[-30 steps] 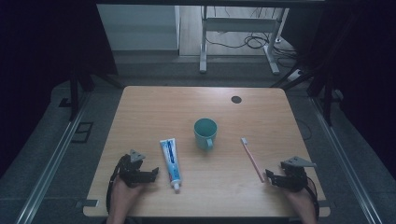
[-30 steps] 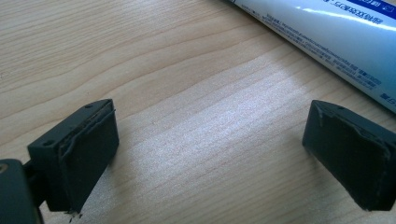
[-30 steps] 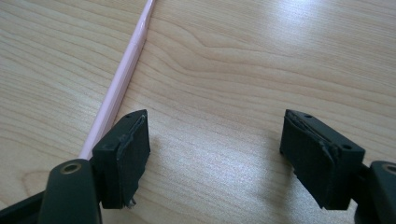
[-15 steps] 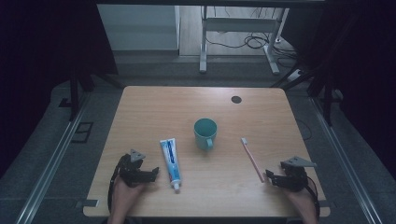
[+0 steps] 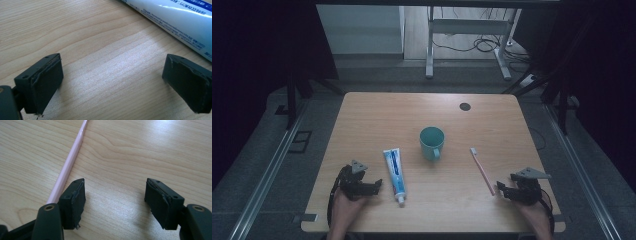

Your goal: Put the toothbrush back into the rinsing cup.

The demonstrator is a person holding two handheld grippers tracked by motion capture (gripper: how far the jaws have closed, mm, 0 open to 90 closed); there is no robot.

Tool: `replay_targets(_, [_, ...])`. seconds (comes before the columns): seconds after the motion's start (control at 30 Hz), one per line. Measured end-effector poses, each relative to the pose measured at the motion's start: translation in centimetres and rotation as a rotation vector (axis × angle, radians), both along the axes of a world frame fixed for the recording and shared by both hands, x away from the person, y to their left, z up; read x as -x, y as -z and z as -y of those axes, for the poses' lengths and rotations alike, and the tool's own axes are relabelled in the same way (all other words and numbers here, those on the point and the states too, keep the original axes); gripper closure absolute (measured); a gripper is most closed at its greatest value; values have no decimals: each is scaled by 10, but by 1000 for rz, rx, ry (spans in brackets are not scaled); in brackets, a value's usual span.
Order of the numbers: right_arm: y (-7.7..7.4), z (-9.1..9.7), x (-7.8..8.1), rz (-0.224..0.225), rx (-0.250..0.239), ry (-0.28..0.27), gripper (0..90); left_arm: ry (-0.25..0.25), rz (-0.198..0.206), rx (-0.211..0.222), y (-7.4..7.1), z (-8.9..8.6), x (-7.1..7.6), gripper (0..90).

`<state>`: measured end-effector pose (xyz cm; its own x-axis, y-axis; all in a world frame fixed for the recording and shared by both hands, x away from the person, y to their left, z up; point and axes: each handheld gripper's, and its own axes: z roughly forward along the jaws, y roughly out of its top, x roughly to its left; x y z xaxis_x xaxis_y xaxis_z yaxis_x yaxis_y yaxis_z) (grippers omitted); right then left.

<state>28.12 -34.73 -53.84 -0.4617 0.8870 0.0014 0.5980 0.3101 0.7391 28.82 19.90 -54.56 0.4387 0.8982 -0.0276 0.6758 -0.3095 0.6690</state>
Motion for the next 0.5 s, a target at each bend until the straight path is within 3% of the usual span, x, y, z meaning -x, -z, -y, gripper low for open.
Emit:
replay_targets(0.23, [-4, -1, 0, -25, -26, -7, 412, 0, -1, 0, 0, 0, 0, 32])
replay_targets(0.37, [-12, -3, 3, -29, -68, -29, 542, 0, 0, -1, 0, 0, 0, 30])
replay_targets(0.5, [-17, -7, 6, -22, -76, -52, 648, 0, -1, -2, 0, 0, 0, 29])
